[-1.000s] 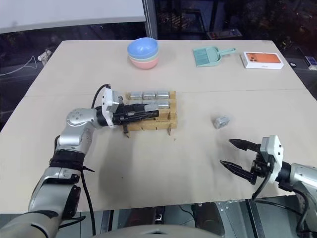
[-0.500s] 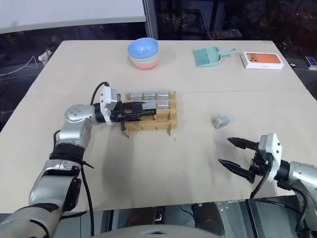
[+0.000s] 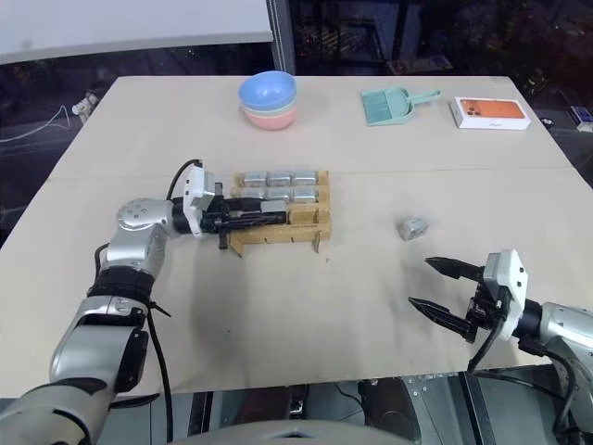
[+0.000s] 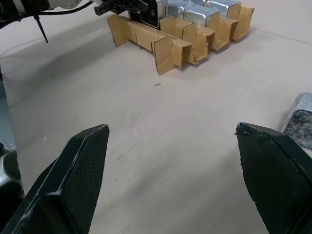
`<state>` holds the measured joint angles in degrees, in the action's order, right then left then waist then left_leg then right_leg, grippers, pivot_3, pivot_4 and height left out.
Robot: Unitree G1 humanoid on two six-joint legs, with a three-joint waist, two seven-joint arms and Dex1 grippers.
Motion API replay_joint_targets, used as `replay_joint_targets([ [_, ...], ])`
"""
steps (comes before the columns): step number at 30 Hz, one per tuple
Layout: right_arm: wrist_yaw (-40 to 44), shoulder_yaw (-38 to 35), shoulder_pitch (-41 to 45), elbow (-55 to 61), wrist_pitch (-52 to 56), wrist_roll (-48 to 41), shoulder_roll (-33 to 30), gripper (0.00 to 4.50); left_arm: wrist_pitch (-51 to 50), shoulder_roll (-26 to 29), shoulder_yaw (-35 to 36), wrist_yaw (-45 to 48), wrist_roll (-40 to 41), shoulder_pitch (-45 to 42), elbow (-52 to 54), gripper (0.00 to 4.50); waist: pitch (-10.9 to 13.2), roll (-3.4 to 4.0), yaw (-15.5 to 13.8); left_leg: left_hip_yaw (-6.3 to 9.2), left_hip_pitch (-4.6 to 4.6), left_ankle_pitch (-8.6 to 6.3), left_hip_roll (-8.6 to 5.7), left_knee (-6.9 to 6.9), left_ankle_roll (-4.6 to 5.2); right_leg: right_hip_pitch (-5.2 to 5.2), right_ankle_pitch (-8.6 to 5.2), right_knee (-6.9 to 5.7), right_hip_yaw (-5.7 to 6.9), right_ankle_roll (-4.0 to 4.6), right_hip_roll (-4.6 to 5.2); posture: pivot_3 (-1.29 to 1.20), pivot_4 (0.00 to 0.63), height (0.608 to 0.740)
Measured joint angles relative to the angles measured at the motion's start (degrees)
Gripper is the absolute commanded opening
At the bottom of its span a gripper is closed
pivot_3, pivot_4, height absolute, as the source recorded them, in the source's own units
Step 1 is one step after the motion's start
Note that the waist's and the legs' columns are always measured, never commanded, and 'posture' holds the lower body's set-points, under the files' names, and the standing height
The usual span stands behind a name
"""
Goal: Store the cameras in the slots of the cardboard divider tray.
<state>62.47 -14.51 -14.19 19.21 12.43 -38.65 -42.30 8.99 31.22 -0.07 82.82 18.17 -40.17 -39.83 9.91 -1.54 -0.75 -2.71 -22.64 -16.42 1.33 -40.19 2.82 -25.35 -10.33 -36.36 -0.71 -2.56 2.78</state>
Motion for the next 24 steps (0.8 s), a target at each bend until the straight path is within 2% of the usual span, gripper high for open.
replay_joint_targets([
  [12, -0.28, -0.07, -0.11, 0.00, -0.13, 0.19, 0.57, 4.13, 1.44, -1.18, -0.47, 0.05, -2.51, -2.44, -4.69, 0.74, -0.04, 0.00, -0.04, 0.03, 0.23, 0.00, 0.00, -0.02, 0.00, 0.22, -0.19, -0.04, 0.02, 0.05, 0.01, 0.00, 0.150, 0.740],
  [14, -0.27, -0.07, -0.15, 0.00, -0.19, 0.23, 0.75, 4.15, 1.56, -1.13, -0.48, 0.67, -2.54, -2.48, -4.74, 1.75, -0.04, 0.00, -0.03, 0.03, 0.23, 0.00, 0.00, -0.02, 0.00, 0.22, -0.19, -0.04, 0.02, 0.06, 0.01, 0.00, 0.150, 0.740],
  [16, -0.26, -0.07, -0.15, 0.00, -0.25, 0.31, 0.79, 4.15, 1.56, -0.74, -0.76, 0.87, -3.57, -2.50, -4.97, 2.48, -0.04, 0.00, -0.03, 0.02, 0.21, 0.00, 0.00, -0.02, 0.01, 0.21, -0.17, -0.03, 0.01, 0.07, 0.01, 0.00, 0.150, 0.740],
  [20, -0.21, -0.07, -0.13, 0.00, -0.28, 0.53, 0.79, 4.15, 1.32, -0.51, -0.94, 0.91, -4.49, -2.73, -5.02, 4.22, -0.04, 0.00, -0.03, 0.03, 0.21, -0.01, 0.00, -0.02, 0.01, 0.21, -0.18, -0.02, 0.02, 0.07, 0.01, 0.00, 0.150, 0.740],
  [21, -0.16, -0.06, -0.09, 0.00, -0.29, 0.63, 0.79, 4.15, 0.70, -0.60, -0.97, 0.95, -4.48, -2.75, -4.65, 4.44, -0.04, 0.00, -0.04, 0.03, 0.21, 0.00, 0.00, -0.02, 0.01, 0.21, -0.19, -0.03, 0.02, 0.06, 0.01, 0.00, 0.150, 0.740],
  [24, 0.01, -0.07, -0.07, -0.03, -0.32, 0.95, 0.77, 4.15, -2.25, 0.36, -0.90, 0.84, -4.46, -2.77, -2.92, 4.44, -0.02, -0.02, -0.01, 0.07, 0.21, 0.00, 0.02, -0.03, 0.01, 0.20, -0.21, -0.05, 0.05, 0.02, 0.00, 0.00, 0.150, 0.740],
])
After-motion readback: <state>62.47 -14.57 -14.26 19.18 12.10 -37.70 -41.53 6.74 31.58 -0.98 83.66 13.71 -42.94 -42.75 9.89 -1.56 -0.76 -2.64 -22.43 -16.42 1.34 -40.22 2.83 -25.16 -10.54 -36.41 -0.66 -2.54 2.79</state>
